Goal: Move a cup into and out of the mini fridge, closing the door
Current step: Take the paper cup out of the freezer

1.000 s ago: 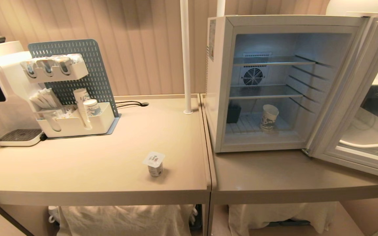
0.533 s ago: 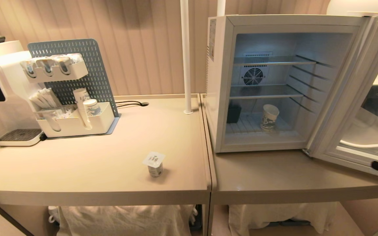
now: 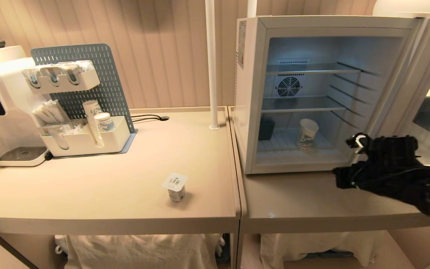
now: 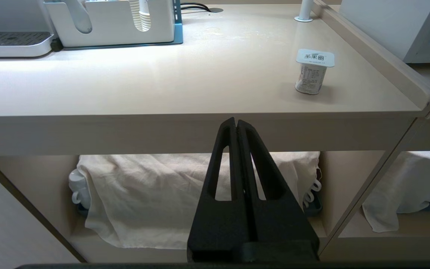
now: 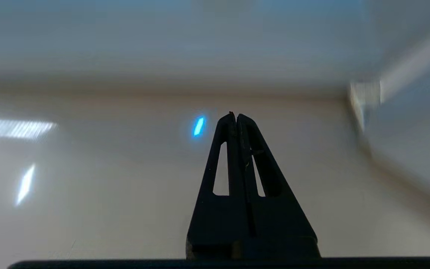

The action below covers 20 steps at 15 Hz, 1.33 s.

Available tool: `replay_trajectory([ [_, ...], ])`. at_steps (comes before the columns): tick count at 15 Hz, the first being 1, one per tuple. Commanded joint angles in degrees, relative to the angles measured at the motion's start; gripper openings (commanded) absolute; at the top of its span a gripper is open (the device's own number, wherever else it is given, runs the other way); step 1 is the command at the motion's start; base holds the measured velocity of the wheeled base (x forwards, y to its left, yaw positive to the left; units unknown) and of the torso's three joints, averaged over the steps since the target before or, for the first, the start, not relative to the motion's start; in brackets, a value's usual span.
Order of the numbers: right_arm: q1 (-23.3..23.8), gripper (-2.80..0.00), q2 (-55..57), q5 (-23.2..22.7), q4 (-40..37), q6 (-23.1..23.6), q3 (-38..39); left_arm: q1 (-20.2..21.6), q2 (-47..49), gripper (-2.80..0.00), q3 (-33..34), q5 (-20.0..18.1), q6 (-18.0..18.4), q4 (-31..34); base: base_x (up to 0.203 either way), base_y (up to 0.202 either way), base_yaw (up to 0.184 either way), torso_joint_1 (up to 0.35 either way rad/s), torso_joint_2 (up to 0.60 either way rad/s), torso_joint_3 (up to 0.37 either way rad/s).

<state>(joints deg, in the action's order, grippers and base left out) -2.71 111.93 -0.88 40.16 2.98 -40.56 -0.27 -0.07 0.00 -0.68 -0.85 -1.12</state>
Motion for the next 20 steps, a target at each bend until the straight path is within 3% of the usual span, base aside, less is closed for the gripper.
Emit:
replay_trajectory([
  [1,-3.1,-2.8,16.0,6.9,20.4,0.3,-5.2,0.0,0.0,-2.8,0.0,0.0,0.0,0.0,0.0,0.0,0.0,0.0,0.0,0.0],
  [2,-4.3,-2.8,16.9,8.8,21.0,0.4,-8.9,0.0,0.0,-2.8,0.0,0.0,0.0,0.0,0.0,0.0,0.0,0.0,0.0,0.0],
  [3,-5.0,-1.5,17.1,10.2,19.7,0.5,-12.0,0.0,0.0,-2.8,0.0,0.0,0.0,0.0,0.0,0.0,0.0,0.0,0.0,0.0],
  [4,-5.5,0.0,16.7,10.9,17.4,0.5,-14.4,0.0,0.0,-2.8,0.0,0.0,0.0,0.0,0.0,0.0,0.0,0.0,0.0,0.0],
  [12,-6.1,0.0,16.9,11.1,11.5,0.5,-19.8,0.0,0.0,-2.8,-0.1,0.0,-0.1,0.0,0.0,0.0,0.0,0.0,0.0,0.0],
  [20,-5.9,0.0,27.2,11.4,-3.4,0.4,-42.3,0.0,0.0,-2.8,0.0,0.1,-0.3,0.0,0.0,0.0,0.0,0.0,0.0,0.0],
])
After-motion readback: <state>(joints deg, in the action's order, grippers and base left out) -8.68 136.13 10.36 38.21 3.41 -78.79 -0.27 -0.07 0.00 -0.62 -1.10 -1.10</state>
